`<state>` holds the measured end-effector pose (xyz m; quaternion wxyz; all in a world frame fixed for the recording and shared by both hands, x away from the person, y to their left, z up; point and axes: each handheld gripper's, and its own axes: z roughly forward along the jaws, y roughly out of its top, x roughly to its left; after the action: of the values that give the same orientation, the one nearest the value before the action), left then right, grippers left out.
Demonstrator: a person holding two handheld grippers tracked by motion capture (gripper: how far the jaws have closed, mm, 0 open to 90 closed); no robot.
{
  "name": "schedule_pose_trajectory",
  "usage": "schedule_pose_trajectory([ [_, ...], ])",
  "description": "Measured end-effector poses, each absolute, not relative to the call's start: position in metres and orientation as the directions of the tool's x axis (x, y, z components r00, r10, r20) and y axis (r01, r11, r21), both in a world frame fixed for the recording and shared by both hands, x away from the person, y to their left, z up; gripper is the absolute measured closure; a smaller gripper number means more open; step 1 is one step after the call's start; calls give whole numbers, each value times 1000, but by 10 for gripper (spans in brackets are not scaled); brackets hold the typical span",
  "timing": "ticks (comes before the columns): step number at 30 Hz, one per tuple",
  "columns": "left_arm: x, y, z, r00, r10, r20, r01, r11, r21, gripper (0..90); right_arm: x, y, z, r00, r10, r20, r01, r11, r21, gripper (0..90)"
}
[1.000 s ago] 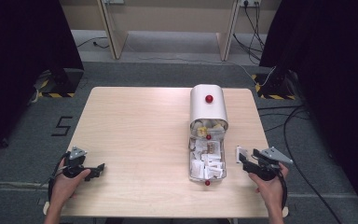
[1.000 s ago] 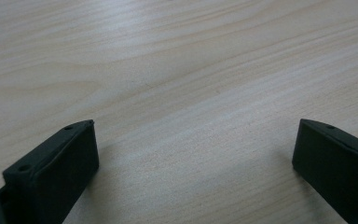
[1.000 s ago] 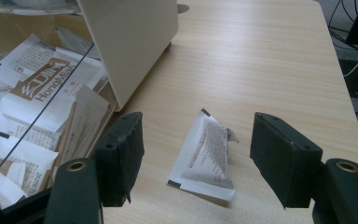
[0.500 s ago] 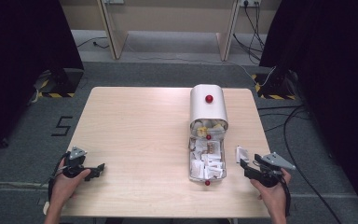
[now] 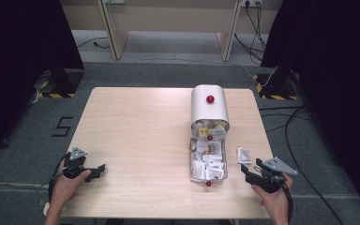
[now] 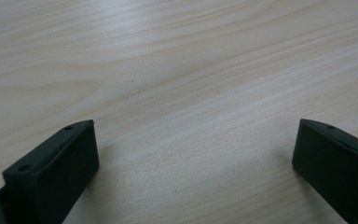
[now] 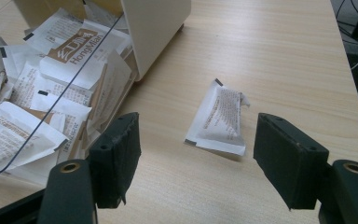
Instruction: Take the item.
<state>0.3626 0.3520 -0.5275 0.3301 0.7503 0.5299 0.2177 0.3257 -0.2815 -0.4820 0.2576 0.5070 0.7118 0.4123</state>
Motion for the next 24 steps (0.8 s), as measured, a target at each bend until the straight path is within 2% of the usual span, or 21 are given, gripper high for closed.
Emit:
schedule_pose_trajectory([
  [11, 363, 352, -528, 343, 939, -23, 651, -220, 726, 0, 317, -277, -485, -363, 931, 45, 521, 163, 838, 269],
  [24, 363, 352, -527, 344, 939, -23, 651, -221, 726, 0, 306, -275, -492, -374, 927, 28, 526, 187, 830, 256],
])
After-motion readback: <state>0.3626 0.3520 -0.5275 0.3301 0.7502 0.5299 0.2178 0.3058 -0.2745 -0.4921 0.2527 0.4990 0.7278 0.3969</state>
